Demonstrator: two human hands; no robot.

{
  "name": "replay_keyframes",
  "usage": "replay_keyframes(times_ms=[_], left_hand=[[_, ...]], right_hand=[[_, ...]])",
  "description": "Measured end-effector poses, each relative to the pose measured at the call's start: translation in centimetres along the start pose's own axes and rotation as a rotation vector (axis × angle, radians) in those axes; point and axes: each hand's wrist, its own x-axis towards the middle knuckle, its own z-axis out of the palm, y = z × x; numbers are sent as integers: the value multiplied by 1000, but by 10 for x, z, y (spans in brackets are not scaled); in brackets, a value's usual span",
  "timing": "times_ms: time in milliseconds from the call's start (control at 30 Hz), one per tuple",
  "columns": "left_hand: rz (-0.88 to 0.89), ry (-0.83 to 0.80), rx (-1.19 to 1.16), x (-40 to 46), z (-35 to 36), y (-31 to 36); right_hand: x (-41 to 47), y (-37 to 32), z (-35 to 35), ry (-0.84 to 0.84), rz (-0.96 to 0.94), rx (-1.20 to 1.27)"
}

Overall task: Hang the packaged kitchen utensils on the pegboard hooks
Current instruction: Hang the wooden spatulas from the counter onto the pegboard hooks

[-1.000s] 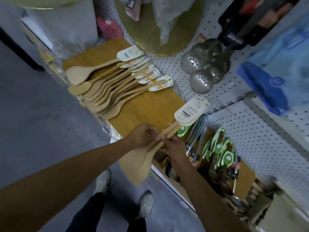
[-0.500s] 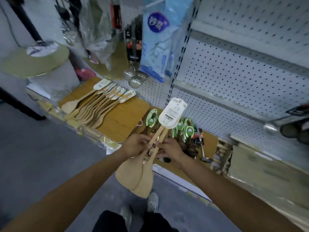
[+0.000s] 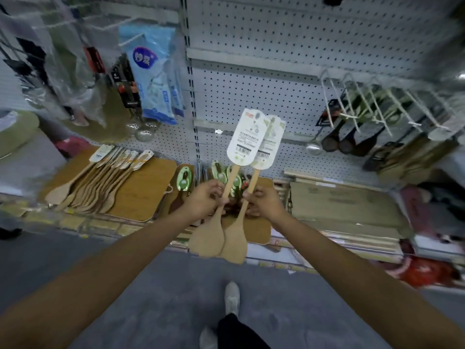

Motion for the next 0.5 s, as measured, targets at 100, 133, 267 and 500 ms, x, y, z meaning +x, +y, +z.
replay_keyframes(times_ms=[100,133,267,500], left_hand=[[85,-45,-30,-3,30,24],[91,-59,-60,-3,41,31],[160,-113,-86,-2,86,60],[280,-154,47,10,166,101]], right_hand=[[-24,2,-40,65,-84,3],[-32,2,-53,88,-117,-1],[-56,11,-108,188,-184,-5],[-85,25,-203,269,-224,-65]])
